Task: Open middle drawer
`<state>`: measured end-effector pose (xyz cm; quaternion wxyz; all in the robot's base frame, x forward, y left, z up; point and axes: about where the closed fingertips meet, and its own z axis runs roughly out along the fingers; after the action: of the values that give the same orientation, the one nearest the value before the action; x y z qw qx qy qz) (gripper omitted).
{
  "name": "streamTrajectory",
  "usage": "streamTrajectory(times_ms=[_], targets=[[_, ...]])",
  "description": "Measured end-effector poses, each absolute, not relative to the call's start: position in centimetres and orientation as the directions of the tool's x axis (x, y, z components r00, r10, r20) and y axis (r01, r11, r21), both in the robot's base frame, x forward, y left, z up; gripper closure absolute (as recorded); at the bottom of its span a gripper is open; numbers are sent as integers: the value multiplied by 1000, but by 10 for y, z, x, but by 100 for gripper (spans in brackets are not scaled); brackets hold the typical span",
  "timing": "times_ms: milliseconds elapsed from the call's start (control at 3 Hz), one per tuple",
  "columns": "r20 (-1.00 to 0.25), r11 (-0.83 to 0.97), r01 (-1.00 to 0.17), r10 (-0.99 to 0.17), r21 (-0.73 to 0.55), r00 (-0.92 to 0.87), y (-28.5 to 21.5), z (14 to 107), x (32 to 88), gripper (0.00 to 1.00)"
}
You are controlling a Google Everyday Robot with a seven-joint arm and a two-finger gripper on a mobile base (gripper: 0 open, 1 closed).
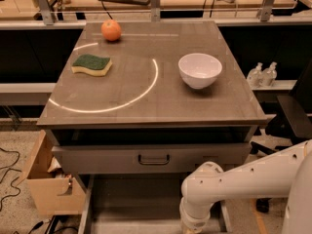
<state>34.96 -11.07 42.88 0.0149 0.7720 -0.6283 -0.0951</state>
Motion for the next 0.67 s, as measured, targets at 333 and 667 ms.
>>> streamTrajectory(times_ms=[333, 667], targets=[[-155, -213, -957, -971, 198, 184, -106, 422, 326, 100], [-155, -213, -957, -971, 199, 184, -106, 422, 326, 100]])
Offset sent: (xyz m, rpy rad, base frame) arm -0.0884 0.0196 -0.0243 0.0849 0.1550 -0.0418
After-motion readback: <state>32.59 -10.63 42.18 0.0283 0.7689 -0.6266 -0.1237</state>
